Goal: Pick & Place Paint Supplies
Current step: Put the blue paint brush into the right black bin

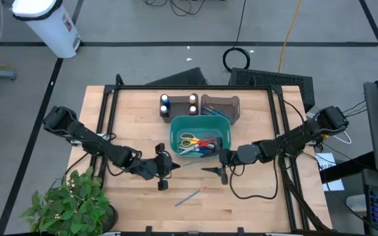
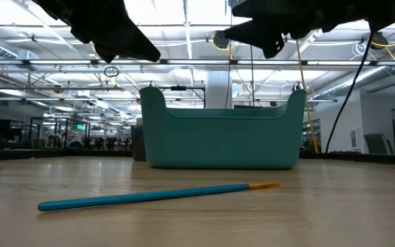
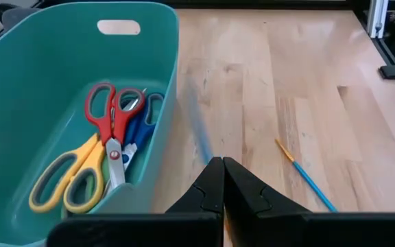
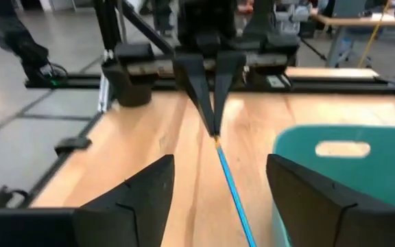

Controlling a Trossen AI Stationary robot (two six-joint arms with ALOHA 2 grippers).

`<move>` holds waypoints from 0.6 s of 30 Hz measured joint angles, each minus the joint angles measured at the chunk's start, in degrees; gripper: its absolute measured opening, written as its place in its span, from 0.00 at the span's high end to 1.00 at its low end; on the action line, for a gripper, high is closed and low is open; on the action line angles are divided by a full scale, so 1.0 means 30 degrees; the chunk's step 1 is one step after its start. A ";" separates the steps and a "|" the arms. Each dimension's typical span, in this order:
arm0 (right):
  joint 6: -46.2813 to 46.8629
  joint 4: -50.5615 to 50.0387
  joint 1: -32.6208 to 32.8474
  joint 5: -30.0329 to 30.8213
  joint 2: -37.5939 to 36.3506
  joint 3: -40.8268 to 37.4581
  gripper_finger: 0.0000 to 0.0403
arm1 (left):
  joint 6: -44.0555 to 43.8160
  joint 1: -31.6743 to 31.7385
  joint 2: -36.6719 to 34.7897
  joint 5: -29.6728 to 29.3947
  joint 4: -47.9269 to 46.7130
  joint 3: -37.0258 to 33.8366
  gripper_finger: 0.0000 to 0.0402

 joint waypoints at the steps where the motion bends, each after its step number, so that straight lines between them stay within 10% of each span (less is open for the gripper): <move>1: 0.0005 -0.0272 0.0000 0.0037 0.0000 0.0000 0.46 | -0.0006 0.0000 0.0000 0.0002 -0.0006 0.0002 1.00; 18: 0.0012 -0.0619 -0.0015 -0.0422 -0.0007 0.0000 0.49 | -0.3046 -0.0101 0.1825 0.1170 -0.0223 0.0010 0.91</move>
